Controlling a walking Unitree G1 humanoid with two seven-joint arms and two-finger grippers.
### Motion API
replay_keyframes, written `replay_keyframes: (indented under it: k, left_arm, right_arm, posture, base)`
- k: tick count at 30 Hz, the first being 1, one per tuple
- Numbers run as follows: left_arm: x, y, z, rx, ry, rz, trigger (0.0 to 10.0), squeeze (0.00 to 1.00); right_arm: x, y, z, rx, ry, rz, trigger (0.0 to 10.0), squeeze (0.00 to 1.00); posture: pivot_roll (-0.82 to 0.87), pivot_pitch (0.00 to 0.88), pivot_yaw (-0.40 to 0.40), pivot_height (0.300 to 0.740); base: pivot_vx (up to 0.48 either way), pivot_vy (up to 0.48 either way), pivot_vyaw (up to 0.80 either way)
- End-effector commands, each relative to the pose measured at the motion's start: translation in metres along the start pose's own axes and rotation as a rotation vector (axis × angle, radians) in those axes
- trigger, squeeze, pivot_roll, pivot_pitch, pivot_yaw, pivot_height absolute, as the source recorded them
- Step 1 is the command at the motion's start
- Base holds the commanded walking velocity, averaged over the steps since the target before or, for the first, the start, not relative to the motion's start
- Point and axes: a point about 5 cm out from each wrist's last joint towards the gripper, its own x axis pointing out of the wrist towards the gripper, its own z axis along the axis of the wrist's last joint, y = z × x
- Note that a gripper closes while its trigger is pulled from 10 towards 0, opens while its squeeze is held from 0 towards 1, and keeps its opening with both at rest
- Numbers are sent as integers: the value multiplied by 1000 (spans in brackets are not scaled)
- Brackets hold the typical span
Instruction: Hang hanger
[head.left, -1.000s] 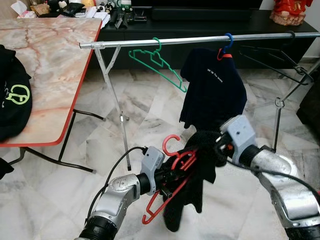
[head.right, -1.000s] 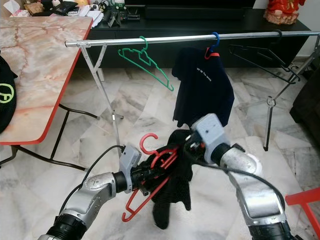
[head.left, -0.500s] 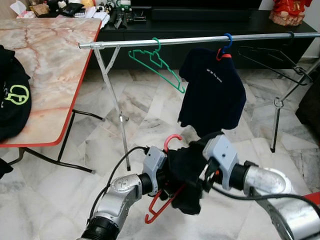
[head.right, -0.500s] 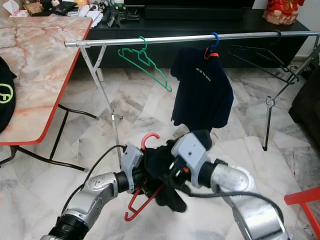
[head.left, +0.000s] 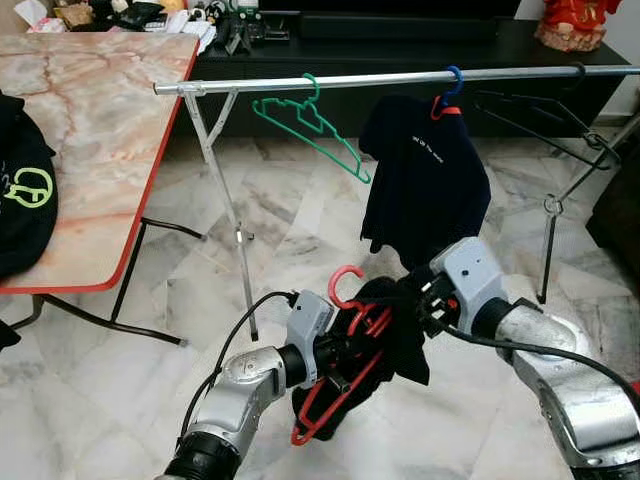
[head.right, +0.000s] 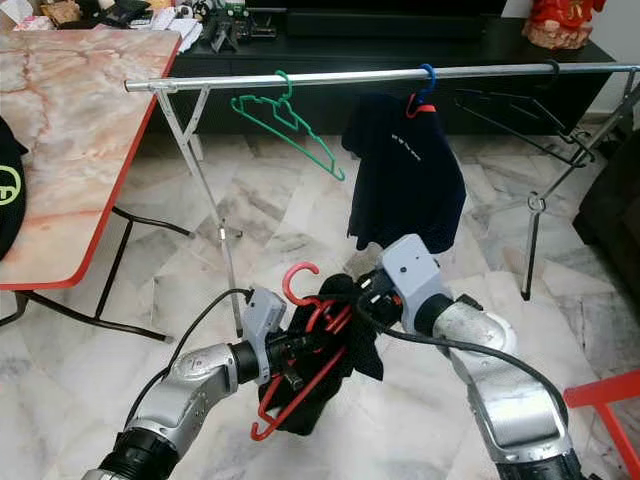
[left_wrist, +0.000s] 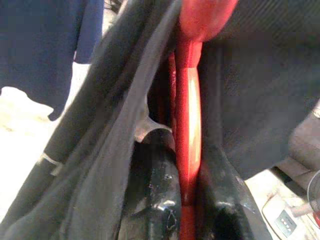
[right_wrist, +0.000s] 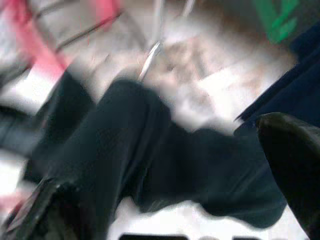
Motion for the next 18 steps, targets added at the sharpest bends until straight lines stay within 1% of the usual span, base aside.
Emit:
replay_keyframes:
  k: [1,4,7,8,9,10,11,12,14,15,16,18]
  left_arm:
    - [0,2,4,9,-37,14,10000,0]
    - [0,3,6,17,-56,36,10000,0]
    - [1,5,10,6,-86,48,10000,0]
    - [2,4,14,-12,-110,43,10000,0]
    - [2,4,14,-12,-110,43,10000,0]
    - [2,4,16,-24,-124,37,10000,0]
    - [2,3,16,-25,-124,35,10000,0]
    - [2,3,15,-20,-122,33,10000,0]
    - [3,2,15,-19,-123,32,10000,0]
    - [3,2,15,-19,-123,32,10000,0]
    - [3,2,15,-17,-128,29,10000,0]
    - [2,2,16,-19,-135,29,10000,0]
  right_arm:
    - [-4,14,-7,-18,50,80,10000,0]
    - [-9,23,-11,-38,77,130,10000,0]
    - [-11,24,-16,-3,106,88,10000,0]
    - [-12,20,-18,23,122,24,10000,0]
    - [-12,20,-18,23,122,24,10000,0]
    - [-12,16,-19,48,123,-25,10000,0]
    - [-11,16,-18,58,115,-28,10000,0]
    - [-12,19,-16,80,92,2,10000,0]
    - [-13,25,-13,88,74,48,10000,0]
    - [-13,25,-13,88,74,48,10000,0]
    - [-14,30,-9,91,45,76,10000,0]
    - [-15,27,-1,103,-20,57,10000,0]
  posture:
    - [-128,206,-61,740]
    - [-134,208,-64,740]
    - [-133,209,-65,740]
    - [-136,210,-67,740]
    - [-136,210,-67,740]
    - [-139,210,-66,740]
    - [-139,210,-66,740]
    - [-139,210,-66,740]
    - [-139,209,-68,740]
    - [-139,209,-68,740]
    - [-138,209,-69,740]
    - [-136,210,-71,740]
  base:
    - [0,0,0]
    - [0,0,0]
    - [0,0,0]
    - [0,0,0]
    - [0,0,0]
    - [0,0,0]
    - [0,0,0]
    - [0,0,0]
    - [0,0,0]
    - [0,0,0]
    - [0,0,0]
    - [0,0,0]
